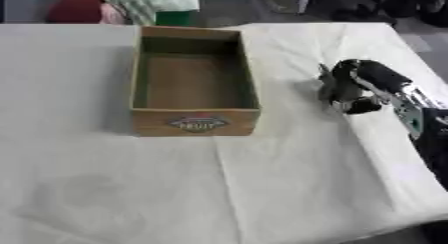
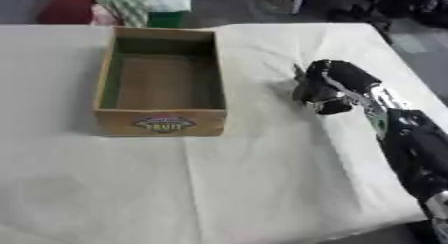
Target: Pick up objects on the table and place them in the box.
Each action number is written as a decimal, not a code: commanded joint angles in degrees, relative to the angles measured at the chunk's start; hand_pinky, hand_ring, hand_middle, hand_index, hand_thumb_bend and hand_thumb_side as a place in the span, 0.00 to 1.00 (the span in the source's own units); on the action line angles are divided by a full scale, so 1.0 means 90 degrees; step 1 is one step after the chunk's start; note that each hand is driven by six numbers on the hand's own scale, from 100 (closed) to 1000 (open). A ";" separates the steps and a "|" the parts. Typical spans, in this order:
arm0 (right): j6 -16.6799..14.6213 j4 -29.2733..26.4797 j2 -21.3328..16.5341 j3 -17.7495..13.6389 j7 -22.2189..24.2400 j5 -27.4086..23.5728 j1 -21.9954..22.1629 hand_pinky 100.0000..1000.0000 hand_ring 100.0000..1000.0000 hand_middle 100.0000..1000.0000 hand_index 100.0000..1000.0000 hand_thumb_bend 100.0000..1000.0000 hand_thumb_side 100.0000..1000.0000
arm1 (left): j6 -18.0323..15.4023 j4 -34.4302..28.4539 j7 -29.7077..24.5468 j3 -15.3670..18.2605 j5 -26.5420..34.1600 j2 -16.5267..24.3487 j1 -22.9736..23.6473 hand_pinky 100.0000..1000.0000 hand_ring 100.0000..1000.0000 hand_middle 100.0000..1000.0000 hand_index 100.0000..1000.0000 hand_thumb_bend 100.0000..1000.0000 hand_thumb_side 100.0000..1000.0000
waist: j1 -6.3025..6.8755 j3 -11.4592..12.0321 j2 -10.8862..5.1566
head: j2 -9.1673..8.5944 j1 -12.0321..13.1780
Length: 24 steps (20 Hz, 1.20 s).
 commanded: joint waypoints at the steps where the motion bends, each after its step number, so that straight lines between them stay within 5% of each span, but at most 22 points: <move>1: -0.0019 -0.0228 -0.0236 -0.0083 -0.0380 -0.0049 -0.0109 0.55 0.54 0.21 0.28 0.02 0.21 | 0.0003 -0.0098 0.0008 0.0055 -0.0004 0.0063 -0.0058 0.66 0.59 0.57 0.61 0.00 0.88 | 0.0013 -0.0012 -0.0097 | 0.0033 -0.0009; 10: -0.0187 -0.0829 -0.0290 -0.0121 -0.0562 -0.0526 -0.0321 0.53 0.51 0.18 0.25 0.04 0.12 | -0.0001 -0.0103 0.0009 0.0056 0.0014 0.0068 -0.0062 0.66 0.59 0.57 0.61 0.00 0.87 | 0.0017 -0.0017 -0.0116 | 0.0007 0.0006; 24: -0.0533 -0.1715 0.0075 0.0328 0.0338 -0.1312 -0.1569 0.54 0.52 0.18 0.26 0.15 0.07 | 0.0003 -0.0095 -0.0027 0.0018 0.0033 0.0074 -0.0049 0.66 0.59 0.57 0.61 0.00 0.87 | 0.0013 0.0039 -0.0172 | -0.0033 -0.0048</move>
